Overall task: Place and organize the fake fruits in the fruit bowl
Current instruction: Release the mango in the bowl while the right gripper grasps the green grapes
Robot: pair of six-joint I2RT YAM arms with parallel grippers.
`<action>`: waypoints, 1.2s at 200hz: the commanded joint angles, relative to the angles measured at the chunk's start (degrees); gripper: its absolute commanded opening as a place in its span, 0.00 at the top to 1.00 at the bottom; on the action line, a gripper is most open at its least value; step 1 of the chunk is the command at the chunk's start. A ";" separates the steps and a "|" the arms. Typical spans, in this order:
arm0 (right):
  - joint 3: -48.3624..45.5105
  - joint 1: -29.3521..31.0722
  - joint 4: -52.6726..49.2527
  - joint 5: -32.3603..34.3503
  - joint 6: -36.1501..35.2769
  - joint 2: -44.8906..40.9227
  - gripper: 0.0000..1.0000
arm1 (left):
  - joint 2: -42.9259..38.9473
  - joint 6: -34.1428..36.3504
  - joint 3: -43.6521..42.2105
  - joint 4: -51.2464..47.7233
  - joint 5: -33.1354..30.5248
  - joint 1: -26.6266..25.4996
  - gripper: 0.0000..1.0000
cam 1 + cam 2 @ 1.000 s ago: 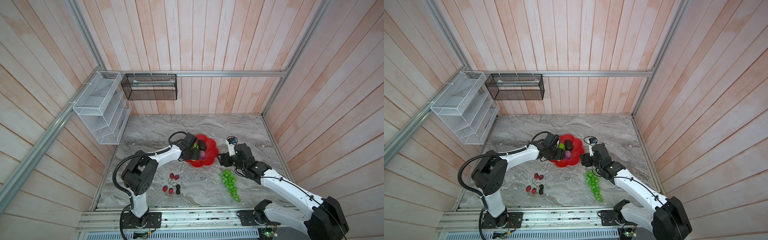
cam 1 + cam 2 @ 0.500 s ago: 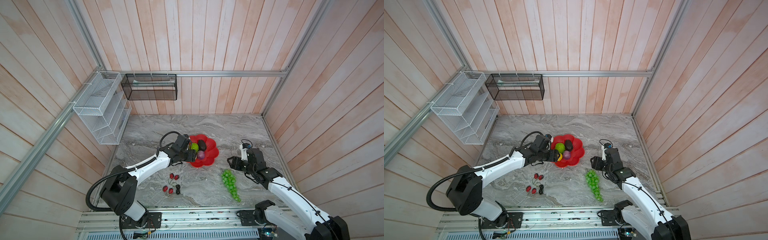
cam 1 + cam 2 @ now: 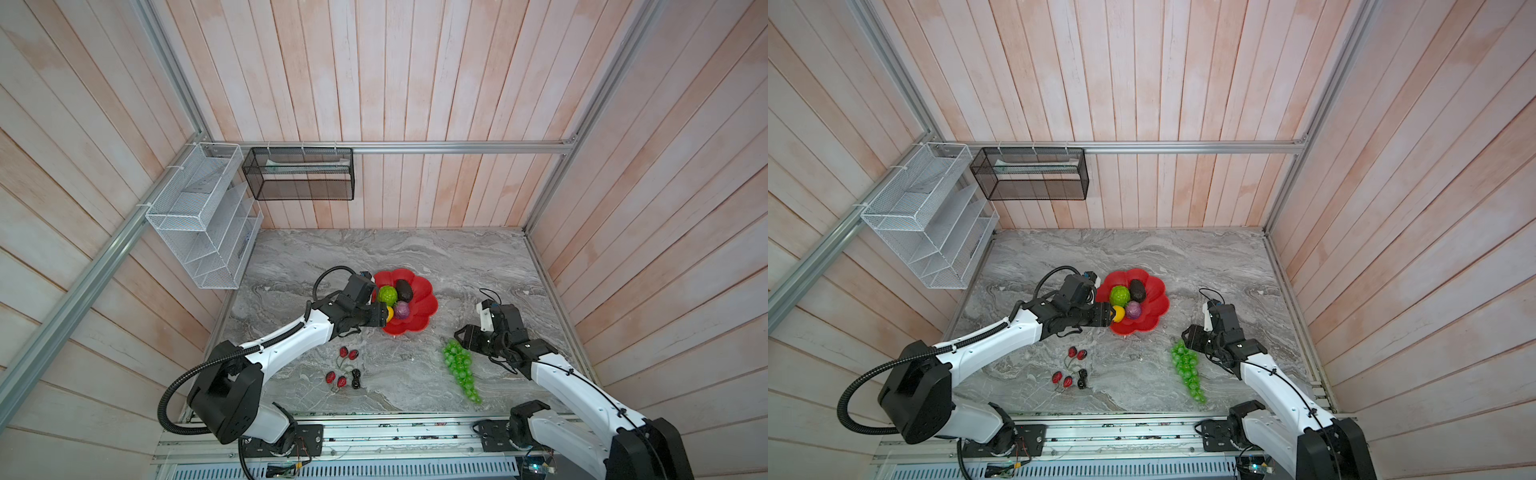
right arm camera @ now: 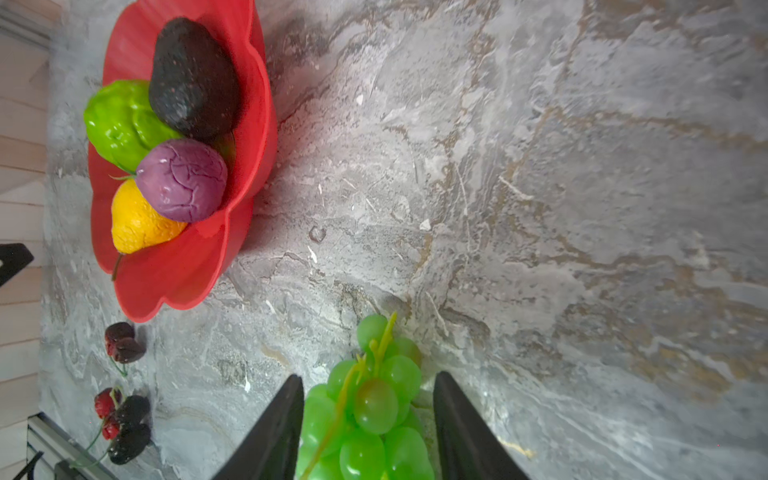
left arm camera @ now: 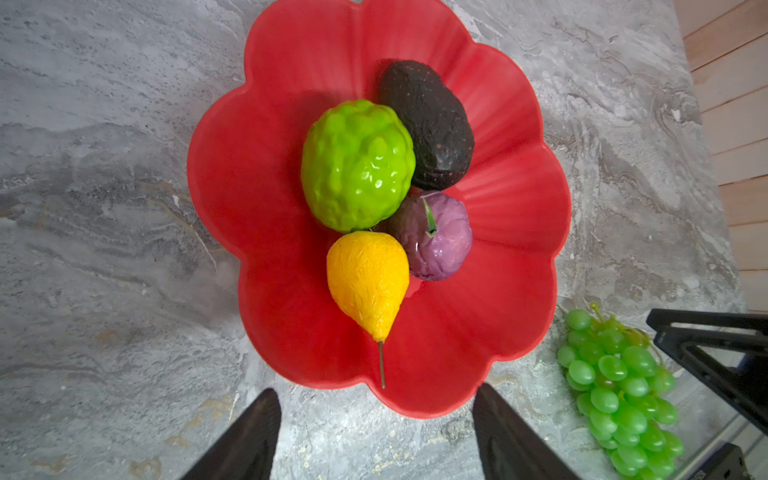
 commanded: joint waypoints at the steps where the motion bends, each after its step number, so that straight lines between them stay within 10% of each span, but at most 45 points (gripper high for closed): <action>1: -0.01 -0.25 2.30 -2.88 -1.04 1.58 0.52 | -1.02 -0.41 -1.50 1.79 -0.62 0.53 0.24; 123: 2.11 -0.30 3.50 -5.19 -4.21 5.40 0.98 | -3.91 -1.38 -4.93 1.98 -0.65 1.42 0.24; 240: 4.82 0.03 -3.90 -2.40 -3.99 -4.01 1.00 | -4.63 -1.90 -5.50 1.63 -0.60 1.42 0.24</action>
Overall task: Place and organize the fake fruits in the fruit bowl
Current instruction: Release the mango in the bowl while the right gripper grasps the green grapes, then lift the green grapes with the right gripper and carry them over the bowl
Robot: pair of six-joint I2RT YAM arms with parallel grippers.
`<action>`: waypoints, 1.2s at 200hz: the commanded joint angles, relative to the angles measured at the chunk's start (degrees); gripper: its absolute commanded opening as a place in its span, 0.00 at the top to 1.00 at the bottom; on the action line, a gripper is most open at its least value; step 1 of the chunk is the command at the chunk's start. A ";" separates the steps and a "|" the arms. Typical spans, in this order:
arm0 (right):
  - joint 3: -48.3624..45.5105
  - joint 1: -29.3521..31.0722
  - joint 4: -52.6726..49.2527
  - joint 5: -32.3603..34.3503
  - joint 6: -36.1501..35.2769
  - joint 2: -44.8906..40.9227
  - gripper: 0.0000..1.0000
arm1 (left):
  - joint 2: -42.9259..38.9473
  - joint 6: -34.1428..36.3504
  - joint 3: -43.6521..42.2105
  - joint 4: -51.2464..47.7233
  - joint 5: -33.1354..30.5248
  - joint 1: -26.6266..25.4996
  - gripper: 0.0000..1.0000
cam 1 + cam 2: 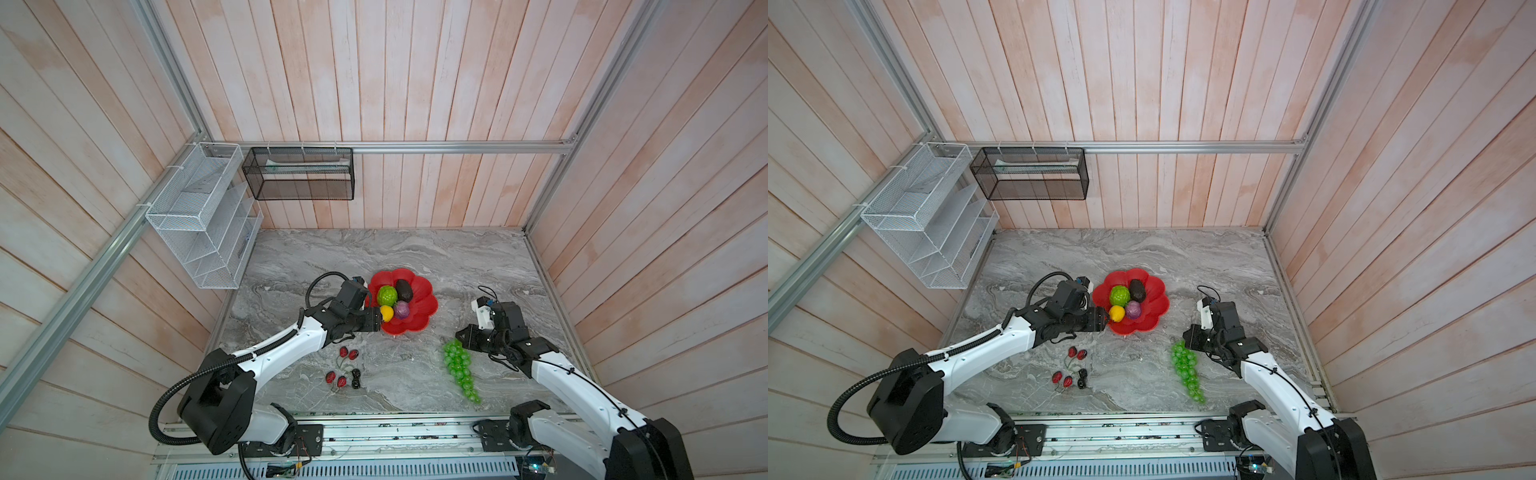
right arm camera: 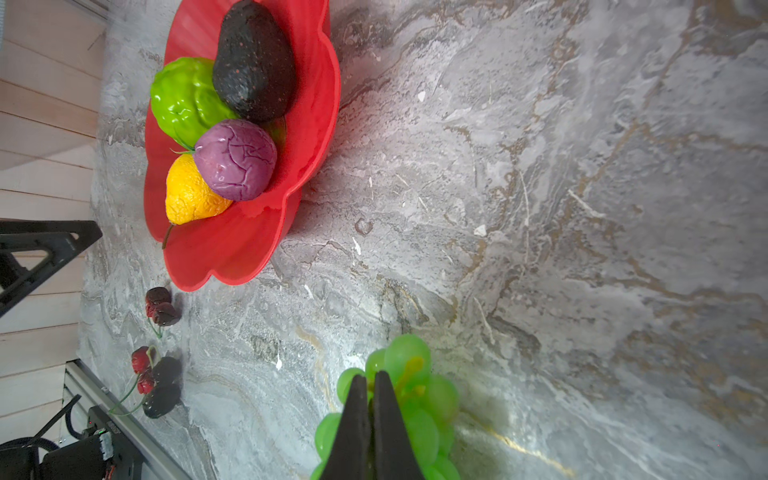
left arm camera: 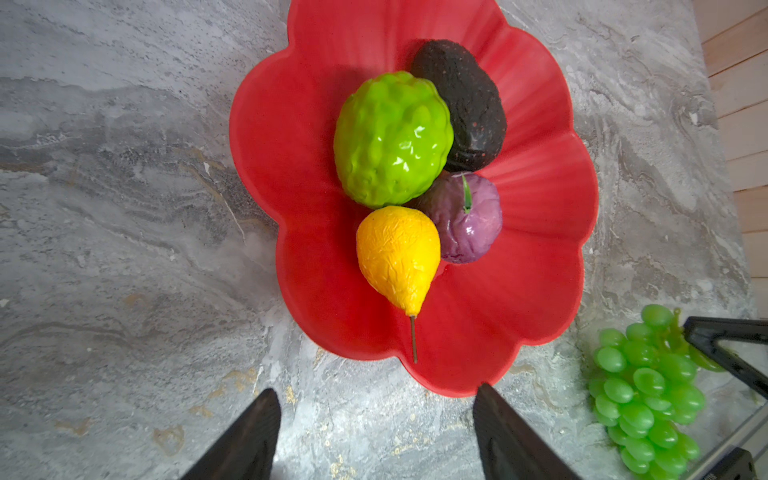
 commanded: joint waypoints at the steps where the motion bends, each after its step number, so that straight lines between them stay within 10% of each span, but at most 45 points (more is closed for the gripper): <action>1: 3.47 0.37 -3.22 2.30 -0.35 -2.29 1.00 | -1.00 -0.79 -0.69 0.43 -0.58 0.30 0.24; 113: 24.72 4.74 -11.22 3.76 -1.76 -1.53 1.00 | -1.51 -2.70 -1.35 0.60 -0.17 0.30 0.24; 240: 38.02 19.54 6.14 -1.41 1.44 19.01 1.00 | -11.12 -10.27 -9.30 1.33 -0.57 0.30 0.24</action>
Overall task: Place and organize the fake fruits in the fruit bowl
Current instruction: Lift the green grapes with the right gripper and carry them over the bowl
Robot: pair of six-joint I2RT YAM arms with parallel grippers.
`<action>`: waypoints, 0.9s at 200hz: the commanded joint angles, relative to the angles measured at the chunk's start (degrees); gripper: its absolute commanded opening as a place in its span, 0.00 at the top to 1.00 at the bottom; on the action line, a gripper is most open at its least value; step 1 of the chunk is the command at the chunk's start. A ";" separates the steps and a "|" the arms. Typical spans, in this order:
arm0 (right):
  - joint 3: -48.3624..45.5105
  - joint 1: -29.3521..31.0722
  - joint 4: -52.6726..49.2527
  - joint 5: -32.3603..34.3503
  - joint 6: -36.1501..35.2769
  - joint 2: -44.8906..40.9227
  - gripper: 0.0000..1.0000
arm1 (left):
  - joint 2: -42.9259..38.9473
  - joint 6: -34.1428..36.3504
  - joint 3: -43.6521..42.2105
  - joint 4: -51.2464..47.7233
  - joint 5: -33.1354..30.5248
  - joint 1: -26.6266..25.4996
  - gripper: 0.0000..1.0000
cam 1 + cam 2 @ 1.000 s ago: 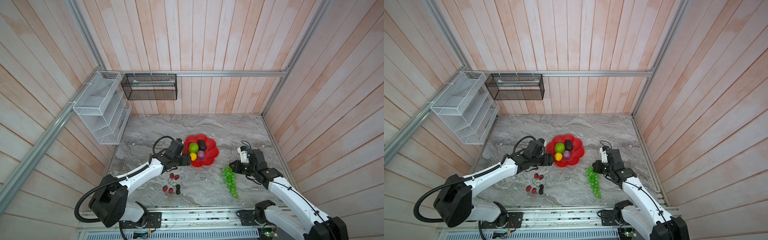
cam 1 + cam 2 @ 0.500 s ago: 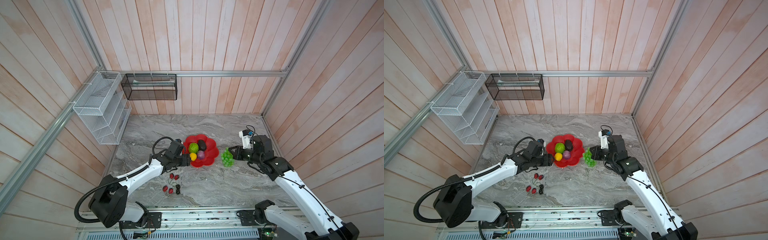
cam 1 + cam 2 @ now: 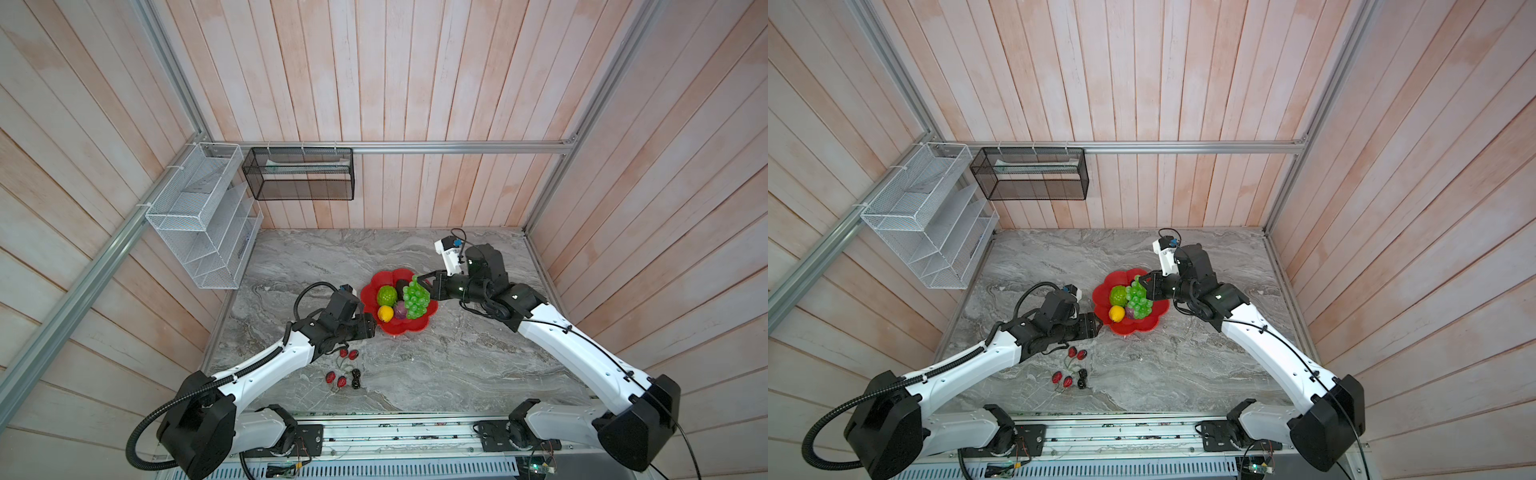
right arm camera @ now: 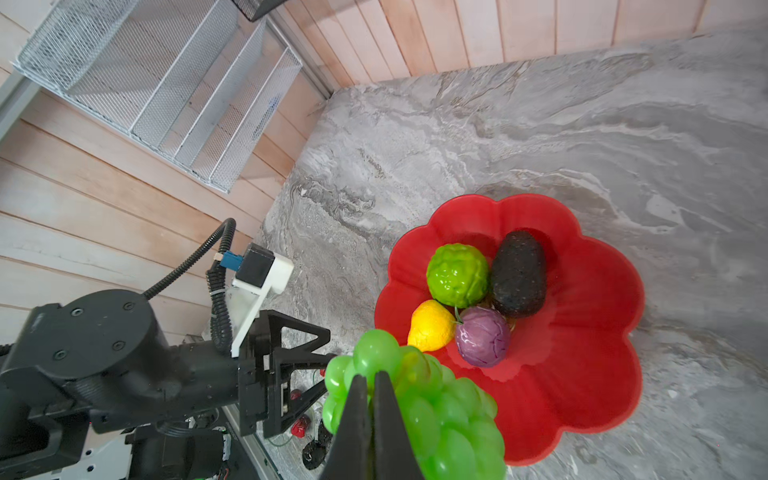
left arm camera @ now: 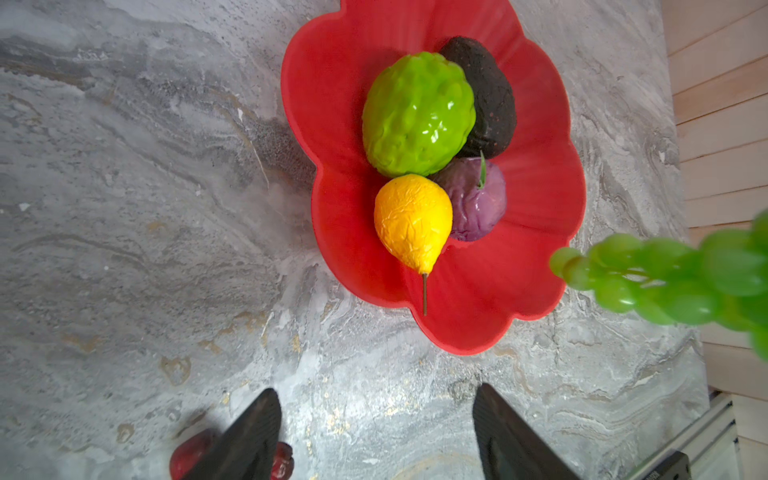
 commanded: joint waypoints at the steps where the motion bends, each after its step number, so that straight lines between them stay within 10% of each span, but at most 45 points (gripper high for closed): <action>1: 0.13 1.72 7.24 -2.67 2.13 1.81 1.00 | -1.98 -1.93 -1.58 0.62 -0.61 0.30 0.24; 180: -8.05 -0.20 12.72 -8.04 -0.68 8.42 1.00 | -2.31 -0.70 -0.73 -0.41 -1.16 0.30 0.24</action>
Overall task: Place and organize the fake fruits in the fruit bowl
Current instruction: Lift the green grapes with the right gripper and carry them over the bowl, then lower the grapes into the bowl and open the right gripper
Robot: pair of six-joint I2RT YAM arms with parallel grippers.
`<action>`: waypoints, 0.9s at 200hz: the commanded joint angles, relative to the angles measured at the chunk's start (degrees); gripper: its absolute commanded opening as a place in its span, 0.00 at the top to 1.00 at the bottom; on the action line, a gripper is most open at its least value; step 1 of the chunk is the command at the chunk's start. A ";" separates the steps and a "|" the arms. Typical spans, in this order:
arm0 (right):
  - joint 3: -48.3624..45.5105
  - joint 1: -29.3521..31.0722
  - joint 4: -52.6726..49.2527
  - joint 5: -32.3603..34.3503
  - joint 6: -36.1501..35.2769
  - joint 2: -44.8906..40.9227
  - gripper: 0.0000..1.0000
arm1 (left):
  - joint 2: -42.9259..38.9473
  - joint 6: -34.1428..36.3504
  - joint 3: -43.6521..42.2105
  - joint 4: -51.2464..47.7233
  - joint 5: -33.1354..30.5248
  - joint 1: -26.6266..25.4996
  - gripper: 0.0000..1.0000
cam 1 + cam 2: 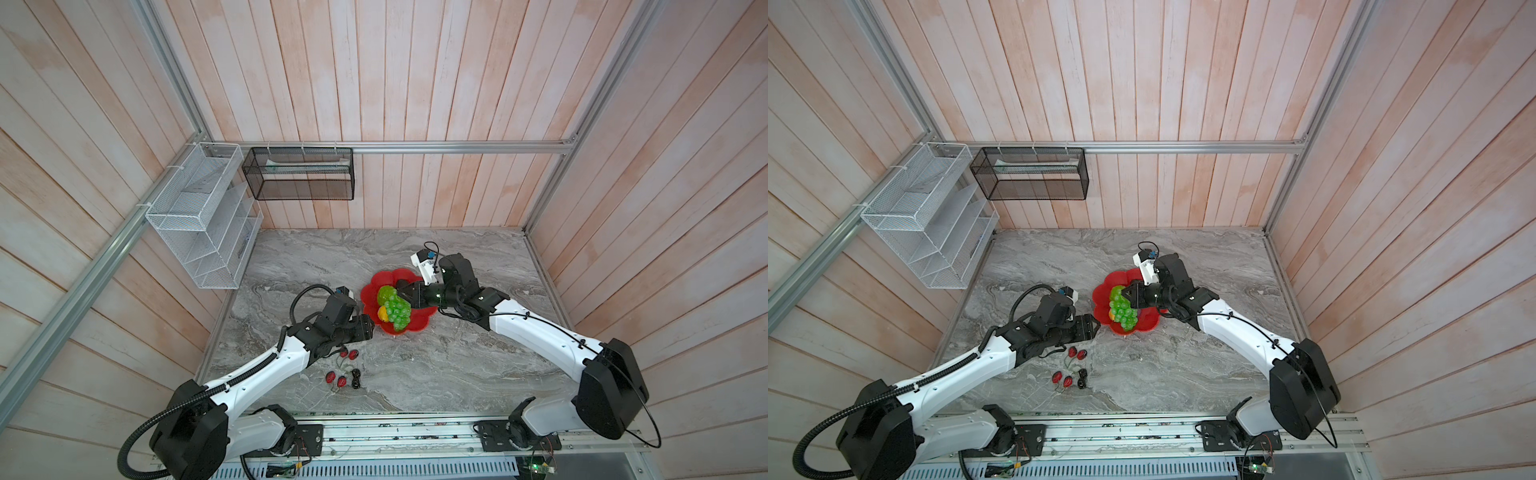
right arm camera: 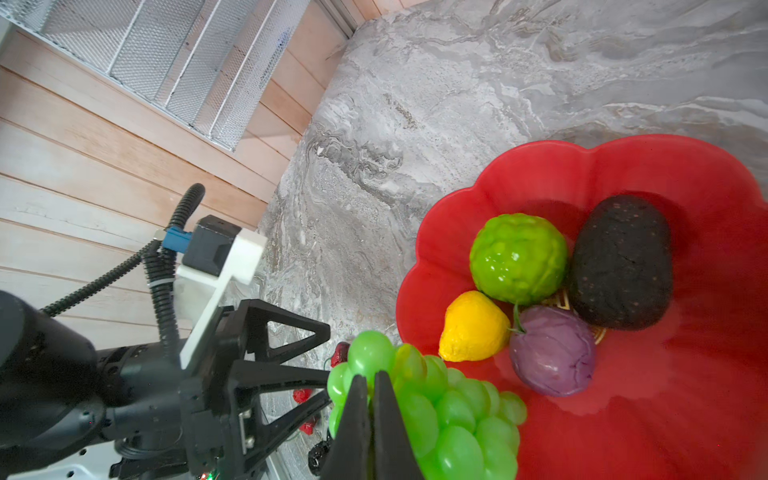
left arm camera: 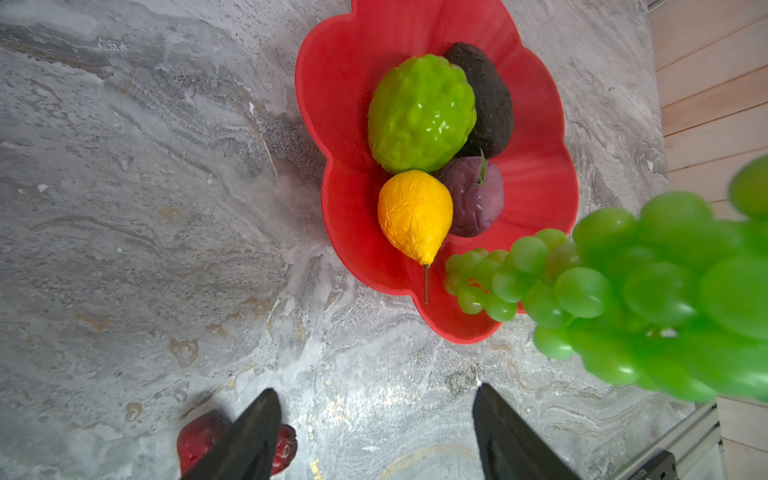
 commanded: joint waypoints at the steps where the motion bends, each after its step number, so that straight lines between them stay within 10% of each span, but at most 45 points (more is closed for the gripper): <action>1: -1.86 -1.66 0.37 -2.35 -2.27 -0.30 1.00 | -0.02 0.31 0.38 -0.14 -0.96 0.30 0.24; 180: -2.75 -11.52 2.19 -3.97 -11.54 6.73 1.00 | 0.56 3.91 5.06 -4.58 -2.92 0.22 0.25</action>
